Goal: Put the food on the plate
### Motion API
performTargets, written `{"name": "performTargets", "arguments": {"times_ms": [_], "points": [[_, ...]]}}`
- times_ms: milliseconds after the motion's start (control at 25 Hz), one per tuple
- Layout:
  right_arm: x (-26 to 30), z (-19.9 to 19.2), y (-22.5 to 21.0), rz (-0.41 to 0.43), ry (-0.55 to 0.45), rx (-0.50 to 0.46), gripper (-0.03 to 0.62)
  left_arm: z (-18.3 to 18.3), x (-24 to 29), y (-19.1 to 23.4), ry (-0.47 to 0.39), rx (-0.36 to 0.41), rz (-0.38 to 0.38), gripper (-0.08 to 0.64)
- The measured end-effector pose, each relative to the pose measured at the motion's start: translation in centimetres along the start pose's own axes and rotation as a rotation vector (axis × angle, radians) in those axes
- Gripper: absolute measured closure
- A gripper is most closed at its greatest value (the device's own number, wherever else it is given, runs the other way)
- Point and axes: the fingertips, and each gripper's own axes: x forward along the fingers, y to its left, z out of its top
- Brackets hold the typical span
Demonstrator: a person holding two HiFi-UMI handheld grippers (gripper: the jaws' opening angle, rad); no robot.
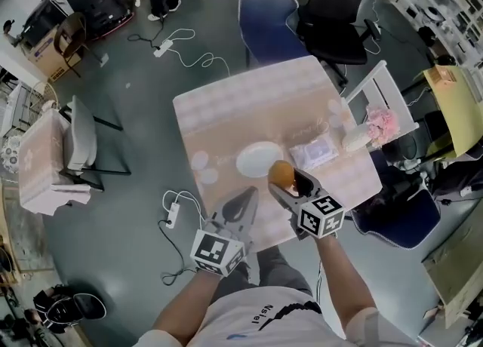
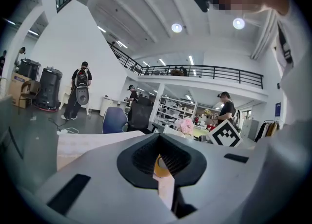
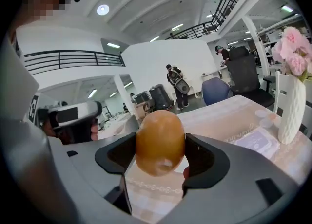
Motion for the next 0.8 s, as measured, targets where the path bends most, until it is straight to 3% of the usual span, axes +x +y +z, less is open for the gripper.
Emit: {"name": "performTargets", "arguments": {"times_ms": [320,800], "points": [[6.2,-4.4,-5.4,-0.034,0.153,-0.009,0.282,-4.3,4.2,3.8,0.075,-0.051,0.107,0.554],[11.8,-8.4,-9.7,-0.095,0.314,-0.017,0.282,-7.9,6.8,7.2,0.135,-0.100,0.184,0.554]]}}
